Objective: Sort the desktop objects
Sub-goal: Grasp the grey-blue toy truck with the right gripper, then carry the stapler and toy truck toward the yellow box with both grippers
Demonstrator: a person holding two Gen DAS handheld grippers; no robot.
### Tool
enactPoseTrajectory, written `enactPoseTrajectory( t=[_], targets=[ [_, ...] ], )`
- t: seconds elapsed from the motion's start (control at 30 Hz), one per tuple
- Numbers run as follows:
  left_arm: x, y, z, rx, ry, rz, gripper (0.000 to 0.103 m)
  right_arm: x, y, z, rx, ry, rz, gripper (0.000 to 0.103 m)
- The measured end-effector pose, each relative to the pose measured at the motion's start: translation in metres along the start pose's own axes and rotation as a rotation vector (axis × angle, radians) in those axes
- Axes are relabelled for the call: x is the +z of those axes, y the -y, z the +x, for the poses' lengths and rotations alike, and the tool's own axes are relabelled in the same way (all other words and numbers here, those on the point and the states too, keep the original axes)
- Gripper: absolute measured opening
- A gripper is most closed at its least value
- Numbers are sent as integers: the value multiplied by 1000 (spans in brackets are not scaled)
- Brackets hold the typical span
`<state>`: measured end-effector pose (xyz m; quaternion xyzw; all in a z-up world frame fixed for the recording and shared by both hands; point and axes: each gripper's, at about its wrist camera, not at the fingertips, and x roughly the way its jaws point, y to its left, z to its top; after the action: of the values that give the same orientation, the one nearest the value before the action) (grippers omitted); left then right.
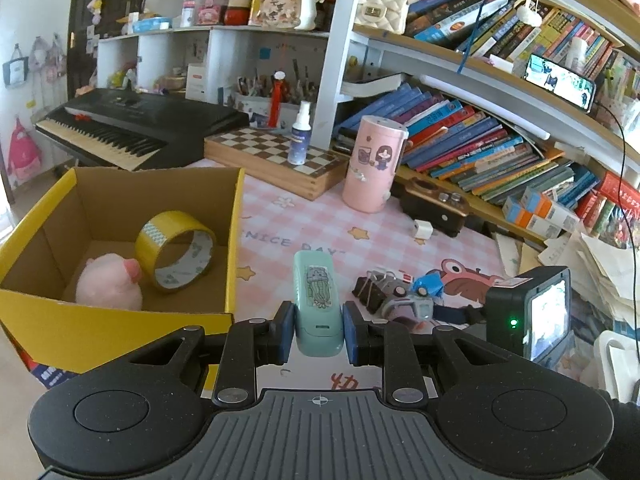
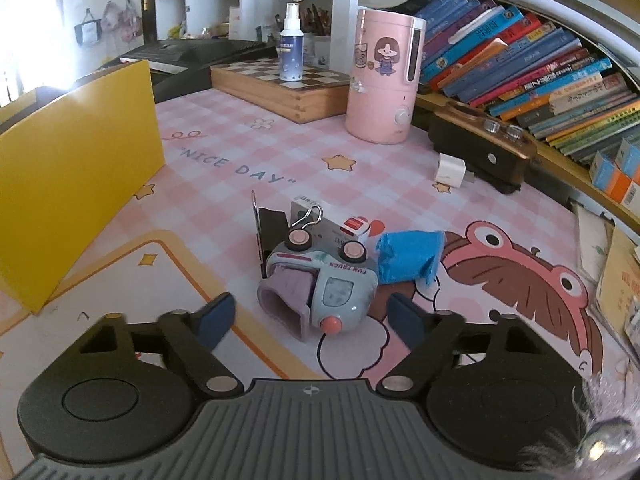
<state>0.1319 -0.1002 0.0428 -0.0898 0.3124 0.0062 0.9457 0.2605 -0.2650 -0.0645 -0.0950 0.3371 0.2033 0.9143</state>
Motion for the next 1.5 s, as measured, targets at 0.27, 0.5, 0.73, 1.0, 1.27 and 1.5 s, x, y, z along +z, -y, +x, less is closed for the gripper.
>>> enactPoseTrajectory(
  t=[0.27, 0.5, 0.73, 1.0, 1.27, 1.5],
  targets=[
    [1, 4, -1, -12, 10, 9, 24, 0, 4, -9, -8, 24, 7, 59],
    [-4, -2, -8, -30, 21, -9, 24, 2, 0, -38, 0, 57, 77, 59],
    [-16, -23, -21, -70, 43, -41, 24, 6, -16, -71, 16, 73, 138, 59],
    [-30, -57, -42, -111, 77, -103, 24, 7, -49, -120, 25, 87, 199, 59],
    [-54, -96, -66, -114, 52, -128, 24, -7, -105, -157, 41, 100, 193, 59],
    [-77, -127, -94, -99, 34, -145, 24, -25, -156, -180, 65, 84, 167, 59]
  ],
)
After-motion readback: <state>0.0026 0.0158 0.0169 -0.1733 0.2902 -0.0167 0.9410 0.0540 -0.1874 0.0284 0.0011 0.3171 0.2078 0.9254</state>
